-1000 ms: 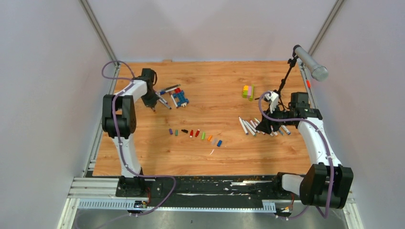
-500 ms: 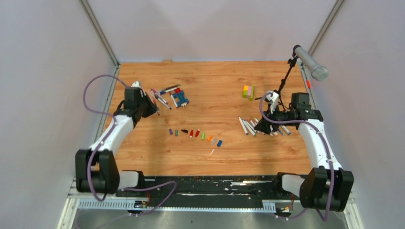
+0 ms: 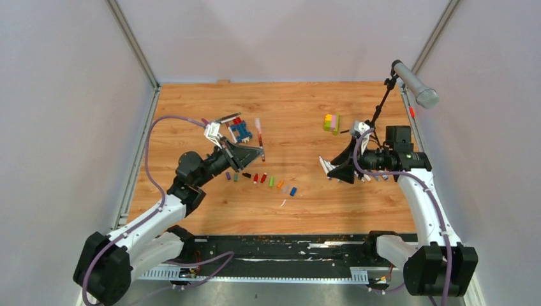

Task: Open the pen caps
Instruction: Pick up the pen from the center of the board.

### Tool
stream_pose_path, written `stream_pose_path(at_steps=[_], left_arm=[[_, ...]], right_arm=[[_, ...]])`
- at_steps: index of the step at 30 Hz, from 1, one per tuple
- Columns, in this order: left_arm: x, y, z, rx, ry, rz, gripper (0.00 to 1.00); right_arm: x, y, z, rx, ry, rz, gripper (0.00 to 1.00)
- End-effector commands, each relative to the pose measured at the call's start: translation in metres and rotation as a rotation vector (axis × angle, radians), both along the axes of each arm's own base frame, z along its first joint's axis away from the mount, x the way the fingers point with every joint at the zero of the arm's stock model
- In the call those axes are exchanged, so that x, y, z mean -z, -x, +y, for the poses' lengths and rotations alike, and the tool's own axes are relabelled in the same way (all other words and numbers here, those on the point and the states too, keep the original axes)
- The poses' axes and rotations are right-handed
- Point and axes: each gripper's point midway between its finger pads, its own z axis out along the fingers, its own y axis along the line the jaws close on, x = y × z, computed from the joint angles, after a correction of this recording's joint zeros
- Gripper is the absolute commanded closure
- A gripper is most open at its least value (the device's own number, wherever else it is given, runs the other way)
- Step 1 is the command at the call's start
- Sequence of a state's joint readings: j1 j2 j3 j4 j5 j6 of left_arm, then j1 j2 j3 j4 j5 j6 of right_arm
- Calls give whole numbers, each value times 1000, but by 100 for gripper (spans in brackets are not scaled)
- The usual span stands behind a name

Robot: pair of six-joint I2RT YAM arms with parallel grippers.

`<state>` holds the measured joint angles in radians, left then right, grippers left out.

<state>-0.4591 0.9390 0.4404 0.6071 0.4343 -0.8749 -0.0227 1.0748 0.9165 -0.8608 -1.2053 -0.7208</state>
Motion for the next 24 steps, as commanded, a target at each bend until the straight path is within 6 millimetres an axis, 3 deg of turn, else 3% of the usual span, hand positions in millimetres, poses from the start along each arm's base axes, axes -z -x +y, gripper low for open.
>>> stream_pose_path(at_steps=[1,6,11,24], left_arm=[[-59,24,-27,63,158,-178,100],[-65,40,-61,117,172,-195,100],[-60,49,-86,134,159,-187,100],[-49,60,-127,158,147,-171,100]], right_arm=[[-54,2,19,-74,-103,-117,45],[-81,4,35,-98,-179,-41,40],[-93,14,54,-151,-263,119,38],[-81,8,73,-86,-320,274,40]])
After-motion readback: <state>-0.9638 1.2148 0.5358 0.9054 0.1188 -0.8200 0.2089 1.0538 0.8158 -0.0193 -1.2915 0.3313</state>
